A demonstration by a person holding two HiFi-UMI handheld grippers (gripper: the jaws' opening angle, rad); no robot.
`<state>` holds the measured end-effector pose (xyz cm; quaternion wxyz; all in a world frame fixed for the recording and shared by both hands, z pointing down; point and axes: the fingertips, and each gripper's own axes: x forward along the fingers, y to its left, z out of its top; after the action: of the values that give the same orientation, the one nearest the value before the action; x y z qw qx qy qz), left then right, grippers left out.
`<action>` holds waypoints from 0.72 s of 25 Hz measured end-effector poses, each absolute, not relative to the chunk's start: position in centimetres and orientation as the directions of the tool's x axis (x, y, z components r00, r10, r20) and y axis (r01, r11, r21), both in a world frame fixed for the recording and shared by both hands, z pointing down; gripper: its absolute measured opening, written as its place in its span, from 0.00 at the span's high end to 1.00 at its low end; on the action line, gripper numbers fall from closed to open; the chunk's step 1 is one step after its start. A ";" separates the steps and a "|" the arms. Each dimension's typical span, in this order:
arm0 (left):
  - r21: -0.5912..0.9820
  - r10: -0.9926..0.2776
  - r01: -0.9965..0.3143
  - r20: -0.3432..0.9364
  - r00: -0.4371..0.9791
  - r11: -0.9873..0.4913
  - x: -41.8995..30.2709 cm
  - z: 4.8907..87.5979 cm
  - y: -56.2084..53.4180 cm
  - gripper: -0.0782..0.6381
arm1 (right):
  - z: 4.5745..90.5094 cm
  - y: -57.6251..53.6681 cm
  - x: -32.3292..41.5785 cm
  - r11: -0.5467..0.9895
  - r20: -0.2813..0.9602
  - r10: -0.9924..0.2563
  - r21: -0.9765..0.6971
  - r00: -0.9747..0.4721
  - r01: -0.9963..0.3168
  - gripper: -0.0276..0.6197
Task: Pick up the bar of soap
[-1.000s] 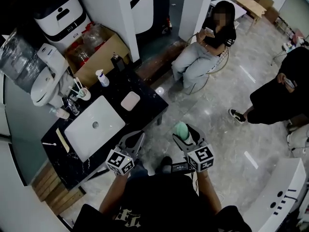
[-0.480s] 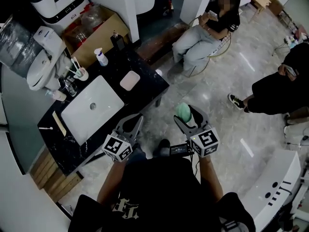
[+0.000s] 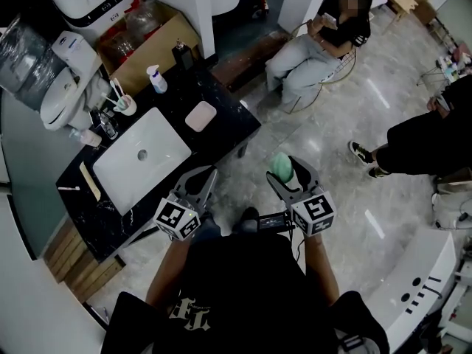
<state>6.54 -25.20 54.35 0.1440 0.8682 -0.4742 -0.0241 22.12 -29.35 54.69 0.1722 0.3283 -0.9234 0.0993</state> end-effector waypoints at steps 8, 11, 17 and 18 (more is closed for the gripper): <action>0.257 -0.832 -0.822 0.099 0.546 -0.509 5.9 54.2 -26.0 0.88 | 55.2 -29.6 21.8 0.773 0.402 -0.557 -0.070 -0.727 -0.631 0.51; 0.258 -0.833 -0.823 0.104 0.544 -0.506 5.7 54.2 -26.2 0.88 | 55.1 -29.8 21.7 0.774 0.400 -0.556 -0.068 -0.728 -0.629 0.51; 0.255 -0.827 -0.819 0.106 0.551 -0.513 5.9 54.3 -26.7 0.88 | 55.4 -30.3 21.7 0.774 0.409 -0.557 -0.060 -0.723 -0.630 0.51; 0.255 -0.827 -0.818 0.105 0.553 -0.515 5.9 54.3 -26.8 0.88 | 55.5 -30.3 21.7 0.774 0.410 -0.557 -0.060 -0.722 -0.631 0.51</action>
<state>5.93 -26.76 54.27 0.1386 0.8702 -0.4726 -0.0147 21.69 -30.32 55.49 0.1879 0.3218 -0.9228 0.0978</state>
